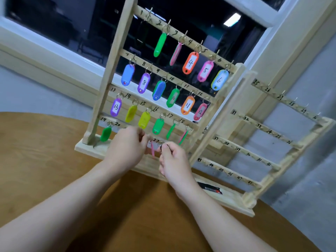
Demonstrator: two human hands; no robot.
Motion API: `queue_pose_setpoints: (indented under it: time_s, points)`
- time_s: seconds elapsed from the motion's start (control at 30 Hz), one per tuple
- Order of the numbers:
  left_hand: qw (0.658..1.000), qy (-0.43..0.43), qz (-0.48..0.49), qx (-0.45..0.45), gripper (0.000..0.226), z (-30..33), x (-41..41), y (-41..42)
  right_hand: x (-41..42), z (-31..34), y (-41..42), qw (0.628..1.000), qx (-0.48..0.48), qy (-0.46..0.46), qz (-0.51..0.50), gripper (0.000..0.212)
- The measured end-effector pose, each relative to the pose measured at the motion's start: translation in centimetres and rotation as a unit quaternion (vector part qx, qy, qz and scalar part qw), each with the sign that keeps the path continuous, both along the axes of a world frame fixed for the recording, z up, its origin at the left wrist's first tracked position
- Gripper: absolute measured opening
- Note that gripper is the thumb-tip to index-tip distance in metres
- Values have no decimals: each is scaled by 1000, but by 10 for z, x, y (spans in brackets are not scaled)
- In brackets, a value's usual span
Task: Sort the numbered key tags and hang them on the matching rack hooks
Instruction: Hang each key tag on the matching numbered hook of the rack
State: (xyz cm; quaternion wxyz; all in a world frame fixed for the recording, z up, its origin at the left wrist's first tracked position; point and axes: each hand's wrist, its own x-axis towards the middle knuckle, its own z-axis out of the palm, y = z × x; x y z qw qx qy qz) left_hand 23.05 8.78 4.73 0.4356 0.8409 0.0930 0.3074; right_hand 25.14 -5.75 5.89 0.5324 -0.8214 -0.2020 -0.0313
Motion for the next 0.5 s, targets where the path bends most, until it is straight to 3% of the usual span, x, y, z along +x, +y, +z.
queue_pose_setpoints:
  time_s: [0.17,0.27,0.5]
  points:
    - [997,10,20,72,32,-1,-3,1,11,-6,12,999,-27,-21,-14,34]
    - [993,19,21,111,23,-1,-4,4,14,-7,19,999,-25,-18,-14,35]
    - [993,37,1,112,34,2,-6,7,16,-9,26,998,-36,-32,-44,35]
